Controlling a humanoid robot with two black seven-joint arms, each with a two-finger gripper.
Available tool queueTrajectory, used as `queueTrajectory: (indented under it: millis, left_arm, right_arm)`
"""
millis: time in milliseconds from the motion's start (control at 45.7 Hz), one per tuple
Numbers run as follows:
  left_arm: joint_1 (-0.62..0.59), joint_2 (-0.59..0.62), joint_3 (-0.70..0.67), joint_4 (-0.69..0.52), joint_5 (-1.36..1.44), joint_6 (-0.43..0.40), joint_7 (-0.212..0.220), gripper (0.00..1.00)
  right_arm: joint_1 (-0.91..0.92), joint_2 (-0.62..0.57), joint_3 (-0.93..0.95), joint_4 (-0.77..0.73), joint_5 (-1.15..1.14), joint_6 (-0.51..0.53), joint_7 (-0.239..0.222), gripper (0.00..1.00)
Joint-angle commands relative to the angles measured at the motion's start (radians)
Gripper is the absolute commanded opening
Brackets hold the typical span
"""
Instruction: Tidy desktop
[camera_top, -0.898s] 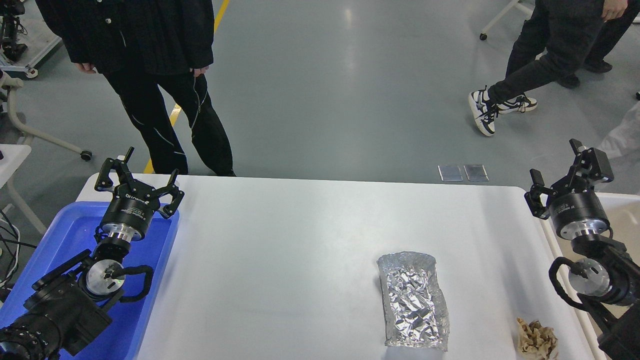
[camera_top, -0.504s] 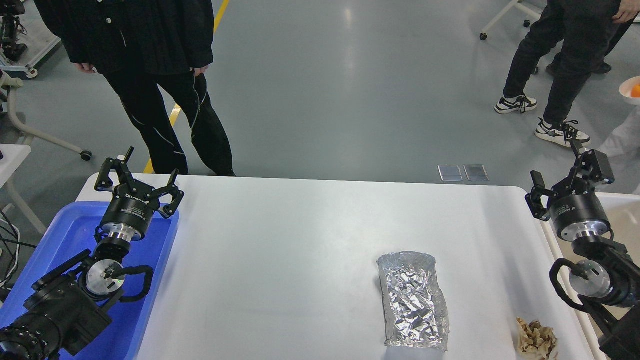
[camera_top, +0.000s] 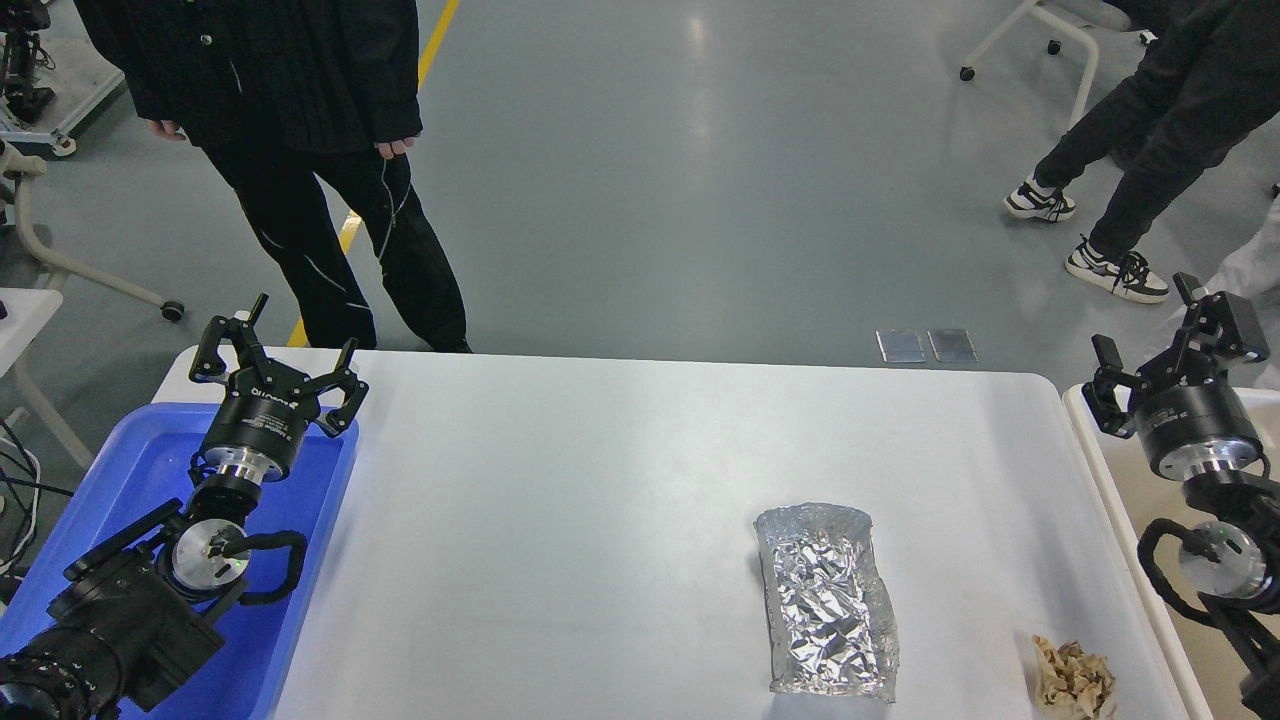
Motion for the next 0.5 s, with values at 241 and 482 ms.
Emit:
queueTrajectory:
  millis: [241, 482]
  left_arm:
    - [0.0, -0.001, 0.0, 0.0, 0.0, 0.0, 0.0, 1.0]
    - [0.0, 0.001, 0.0, 0.0, 0.0, 0.0, 0.0, 1.0]
  right_arm:
    - [-0.022, -0.032, 0.012, -0.024, 0.0, 0.009, 0.004, 1.0]
    - [-0.022, -0.035, -0.001, -0.023, 0.0, 0.009, 0.004, 1.0]
